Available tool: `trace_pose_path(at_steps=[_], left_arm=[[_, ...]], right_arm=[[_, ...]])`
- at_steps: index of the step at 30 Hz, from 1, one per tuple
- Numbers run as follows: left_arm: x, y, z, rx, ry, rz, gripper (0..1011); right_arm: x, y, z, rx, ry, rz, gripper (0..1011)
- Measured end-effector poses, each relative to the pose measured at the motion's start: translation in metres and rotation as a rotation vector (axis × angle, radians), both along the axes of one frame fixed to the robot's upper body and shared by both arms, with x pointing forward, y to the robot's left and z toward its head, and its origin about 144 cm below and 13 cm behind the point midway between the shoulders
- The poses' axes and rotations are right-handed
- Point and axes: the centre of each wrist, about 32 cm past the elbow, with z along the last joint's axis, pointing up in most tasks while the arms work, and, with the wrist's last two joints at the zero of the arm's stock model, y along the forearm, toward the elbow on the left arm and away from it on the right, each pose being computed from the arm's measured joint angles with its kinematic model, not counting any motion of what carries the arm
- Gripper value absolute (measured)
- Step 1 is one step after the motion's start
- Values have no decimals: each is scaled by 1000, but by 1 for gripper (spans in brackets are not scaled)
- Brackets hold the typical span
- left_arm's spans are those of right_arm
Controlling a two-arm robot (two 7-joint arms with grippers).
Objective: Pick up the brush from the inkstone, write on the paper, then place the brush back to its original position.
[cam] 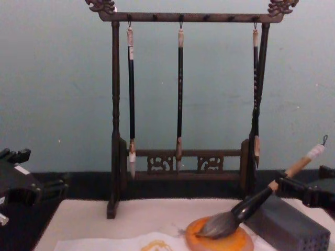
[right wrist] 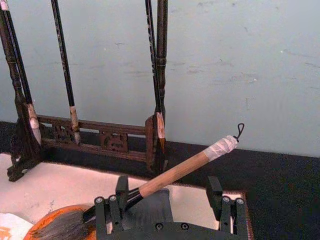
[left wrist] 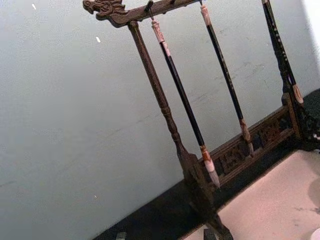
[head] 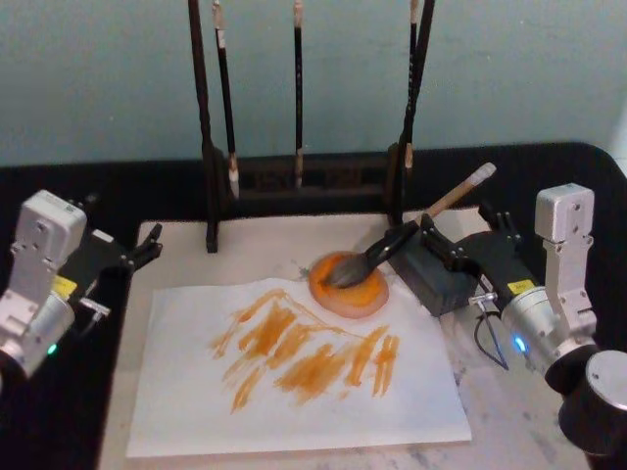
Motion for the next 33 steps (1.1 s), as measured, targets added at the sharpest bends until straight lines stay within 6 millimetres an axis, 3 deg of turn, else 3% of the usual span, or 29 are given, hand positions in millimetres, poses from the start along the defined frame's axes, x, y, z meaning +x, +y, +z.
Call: trace_pose_path(at_steps=[33], left_arm=[[0, 0, 0, 0, 0, 0, 1001]], right_arm=[[0, 0, 0, 4, 4, 1, 1000]])
